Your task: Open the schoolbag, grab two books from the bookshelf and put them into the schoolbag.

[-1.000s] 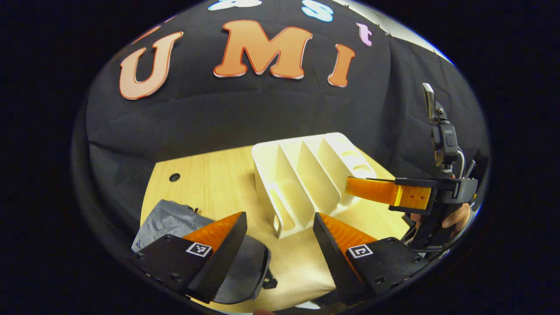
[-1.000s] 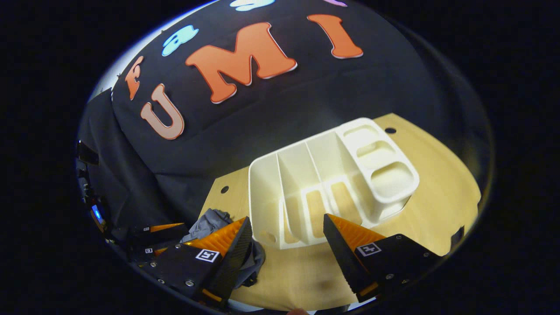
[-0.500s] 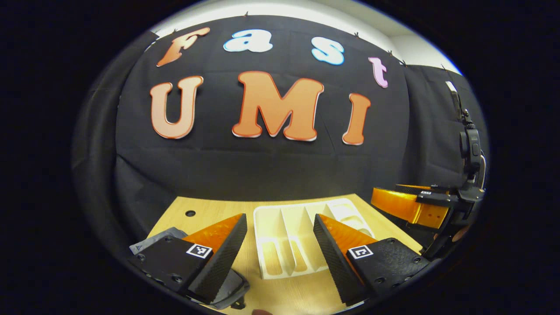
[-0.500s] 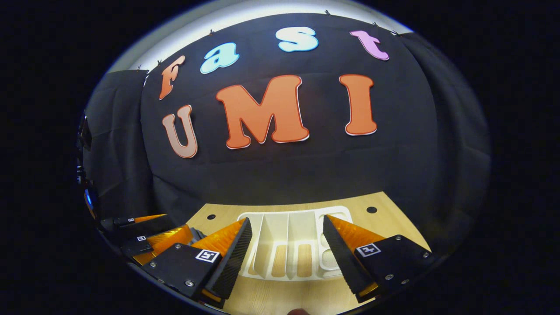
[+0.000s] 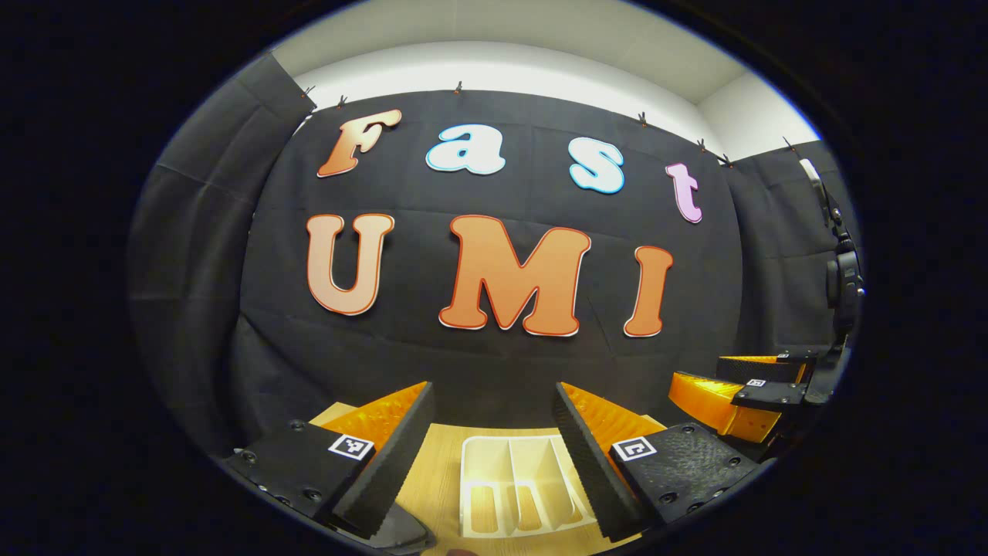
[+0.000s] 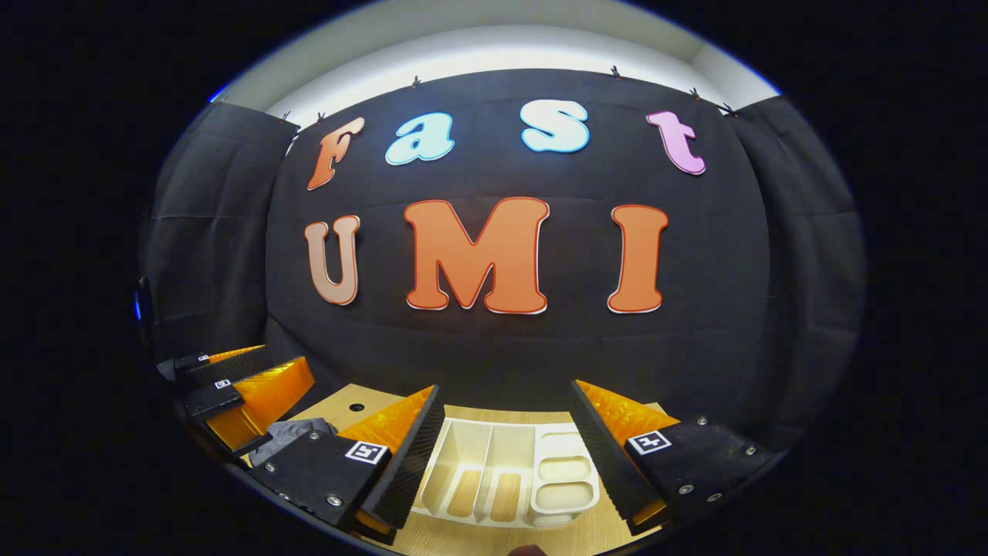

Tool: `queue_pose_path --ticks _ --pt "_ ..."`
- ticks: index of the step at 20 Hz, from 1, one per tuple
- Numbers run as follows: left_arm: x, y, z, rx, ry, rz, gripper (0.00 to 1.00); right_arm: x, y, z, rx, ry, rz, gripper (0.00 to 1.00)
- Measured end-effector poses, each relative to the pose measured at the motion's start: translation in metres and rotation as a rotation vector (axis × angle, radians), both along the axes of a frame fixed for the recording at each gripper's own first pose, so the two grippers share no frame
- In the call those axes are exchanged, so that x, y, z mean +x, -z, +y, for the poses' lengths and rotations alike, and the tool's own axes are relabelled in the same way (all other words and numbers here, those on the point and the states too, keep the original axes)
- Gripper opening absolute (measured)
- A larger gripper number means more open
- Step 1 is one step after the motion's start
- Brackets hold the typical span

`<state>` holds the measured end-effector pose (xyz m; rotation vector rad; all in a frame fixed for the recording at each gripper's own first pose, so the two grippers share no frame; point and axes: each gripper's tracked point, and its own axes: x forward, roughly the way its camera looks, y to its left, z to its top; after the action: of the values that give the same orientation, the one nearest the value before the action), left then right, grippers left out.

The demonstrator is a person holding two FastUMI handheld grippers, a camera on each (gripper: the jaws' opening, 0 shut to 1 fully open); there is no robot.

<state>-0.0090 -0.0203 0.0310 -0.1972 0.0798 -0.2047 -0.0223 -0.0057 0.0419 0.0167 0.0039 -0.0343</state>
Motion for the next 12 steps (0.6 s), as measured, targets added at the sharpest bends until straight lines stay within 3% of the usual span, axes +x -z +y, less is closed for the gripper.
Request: queue_pose_path --ticks 5,12 --pt "0.024 0.002 -0.001 0.020 0.033 -0.056 0.95 0.017 -0.009 0.000 -0.022 0.063 -0.023 0.97" --pt "0.076 0.024 0.001 0.007 0.109 -0.043 0.96 0.041 -0.004 -0.015 -0.052 0.189 0.002 0.97"
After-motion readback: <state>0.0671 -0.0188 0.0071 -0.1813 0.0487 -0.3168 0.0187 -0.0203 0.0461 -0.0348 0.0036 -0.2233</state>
